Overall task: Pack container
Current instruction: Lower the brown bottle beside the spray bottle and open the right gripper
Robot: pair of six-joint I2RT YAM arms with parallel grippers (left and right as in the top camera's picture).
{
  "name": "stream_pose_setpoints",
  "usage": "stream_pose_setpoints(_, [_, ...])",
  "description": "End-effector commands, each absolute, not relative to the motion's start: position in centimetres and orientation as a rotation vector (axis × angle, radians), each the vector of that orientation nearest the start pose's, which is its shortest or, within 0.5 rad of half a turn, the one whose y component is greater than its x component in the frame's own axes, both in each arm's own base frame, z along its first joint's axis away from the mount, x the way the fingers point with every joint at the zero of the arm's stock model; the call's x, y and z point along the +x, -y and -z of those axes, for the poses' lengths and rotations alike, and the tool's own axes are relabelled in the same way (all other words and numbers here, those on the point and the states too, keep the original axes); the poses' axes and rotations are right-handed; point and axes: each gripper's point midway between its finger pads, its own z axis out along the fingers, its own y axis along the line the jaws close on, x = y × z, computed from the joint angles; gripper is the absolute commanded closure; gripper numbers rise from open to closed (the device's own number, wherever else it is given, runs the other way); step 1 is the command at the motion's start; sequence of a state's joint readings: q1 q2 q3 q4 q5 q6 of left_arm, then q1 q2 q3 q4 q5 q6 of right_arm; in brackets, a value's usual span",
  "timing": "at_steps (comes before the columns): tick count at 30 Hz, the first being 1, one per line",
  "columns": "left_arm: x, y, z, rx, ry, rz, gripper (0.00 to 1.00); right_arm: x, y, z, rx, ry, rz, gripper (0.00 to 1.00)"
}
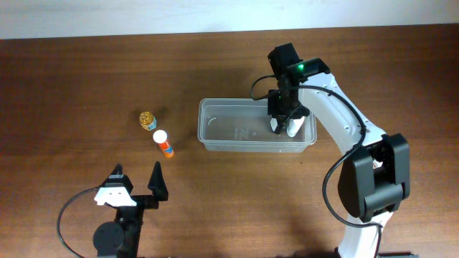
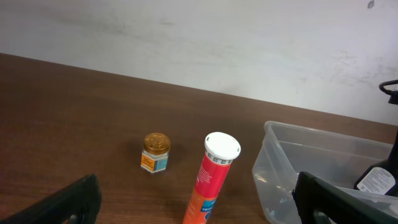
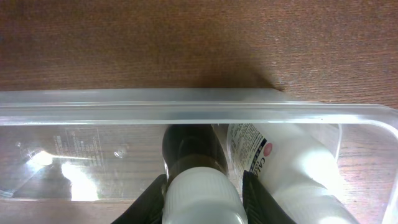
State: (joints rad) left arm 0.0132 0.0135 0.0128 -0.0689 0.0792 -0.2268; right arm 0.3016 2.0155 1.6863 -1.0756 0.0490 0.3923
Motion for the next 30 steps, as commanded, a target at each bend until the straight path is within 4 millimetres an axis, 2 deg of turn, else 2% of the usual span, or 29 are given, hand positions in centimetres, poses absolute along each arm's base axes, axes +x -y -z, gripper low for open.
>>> stream_pose_setpoints(1, [24.6, 1.1, -15.9, -0.119, -1.639, 0.222, 0.0, 41.4, -11.6, -9.2, 0.154, -2.942, -0.002, 0.7])
stream_pose_setpoints(8, [24.6, 1.1, -15.9, -0.119, -1.639, 0.222, 0.01, 41.5, -11.0, -9.2, 0.158, -2.934, 0.052, 0.74])
stream_pose_setpoints(22, [24.6, 1.1, -15.9, -0.119, -1.639, 0.222, 0.01, 41.5, -10.9, -9.3, 0.158, -2.929, 0.06, 0.73])
stream_pose_setpoints(30, [24.6, 1.1, -15.9, -0.119, -1.639, 0.222, 0.01, 42.1, -11.5, -11.0, 0.14, -2.914, 0.014, 0.69])
